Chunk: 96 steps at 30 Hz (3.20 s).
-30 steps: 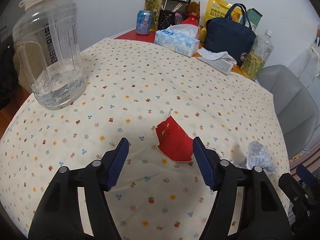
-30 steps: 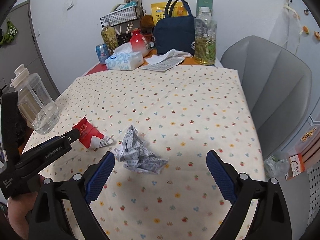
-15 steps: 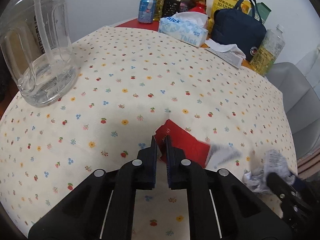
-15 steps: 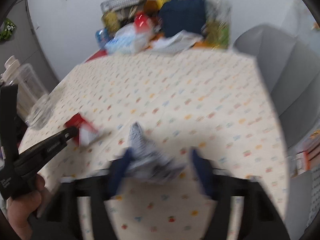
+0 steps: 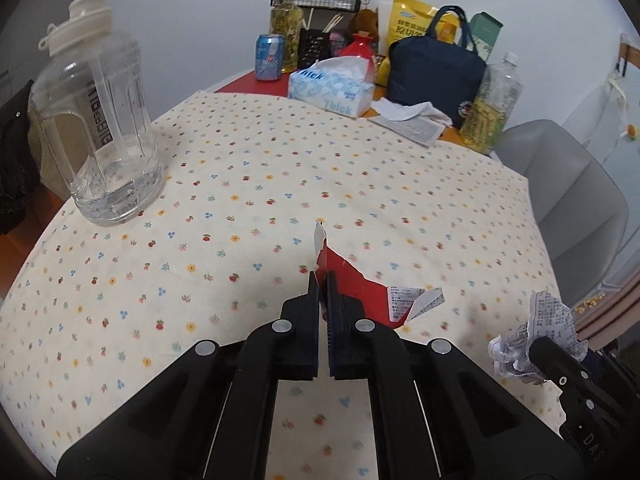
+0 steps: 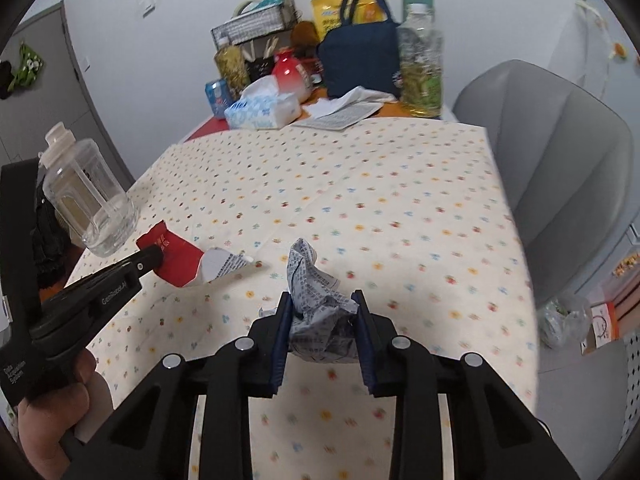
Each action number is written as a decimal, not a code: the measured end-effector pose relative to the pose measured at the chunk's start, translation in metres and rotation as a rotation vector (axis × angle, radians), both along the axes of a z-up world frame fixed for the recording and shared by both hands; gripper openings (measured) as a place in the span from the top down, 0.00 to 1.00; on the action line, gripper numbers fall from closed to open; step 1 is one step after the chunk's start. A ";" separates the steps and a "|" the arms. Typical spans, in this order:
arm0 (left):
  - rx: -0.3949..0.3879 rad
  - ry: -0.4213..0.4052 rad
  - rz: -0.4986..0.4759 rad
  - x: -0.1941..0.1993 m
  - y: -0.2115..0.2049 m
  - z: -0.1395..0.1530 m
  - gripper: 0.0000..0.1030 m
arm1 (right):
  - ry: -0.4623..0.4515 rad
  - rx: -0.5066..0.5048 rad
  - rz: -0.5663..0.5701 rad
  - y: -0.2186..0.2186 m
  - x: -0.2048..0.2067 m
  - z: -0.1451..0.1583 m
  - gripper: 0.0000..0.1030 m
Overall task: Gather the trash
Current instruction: 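Carry the foil and red wrapper over to the trash bin with both grippers, then open the right gripper over the bin to drop the foil, then open the left gripper over the bin to drop the red wrapper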
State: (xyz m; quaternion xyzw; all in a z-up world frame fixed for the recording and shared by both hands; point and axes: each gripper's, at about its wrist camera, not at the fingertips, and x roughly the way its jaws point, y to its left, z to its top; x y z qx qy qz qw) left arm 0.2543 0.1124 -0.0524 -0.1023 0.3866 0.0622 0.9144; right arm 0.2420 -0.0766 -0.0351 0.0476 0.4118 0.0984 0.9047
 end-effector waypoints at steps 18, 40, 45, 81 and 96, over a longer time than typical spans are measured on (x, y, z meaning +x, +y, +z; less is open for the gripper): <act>-0.002 -0.053 -0.202 -0.069 -0.113 0.024 0.96 | -0.056 0.003 -0.179 -0.105 -0.095 0.024 0.71; 0.020 -0.036 -0.498 -0.098 -0.268 0.015 0.96 | -0.030 0.023 -0.510 -0.268 -0.186 0.001 0.71; 0.024 -0.018 -0.568 -0.105 -0.305 0.007 0.96 | 0.001 0.028 -0.589 -0.303 -0.205 -0.013 0.71; 0.089 0.126 -0.855 -0.154 -0.452 -0.046 0.96 | 0.048 0.026 -0.861 -0.411 -0.294 -0.047 0.28; 0.037 0.127 -0.899 -0.165 -0.444 -0.039 0.51 | 0.019 0.018 -0.870 -0.411 -0.306 -0.037 0.20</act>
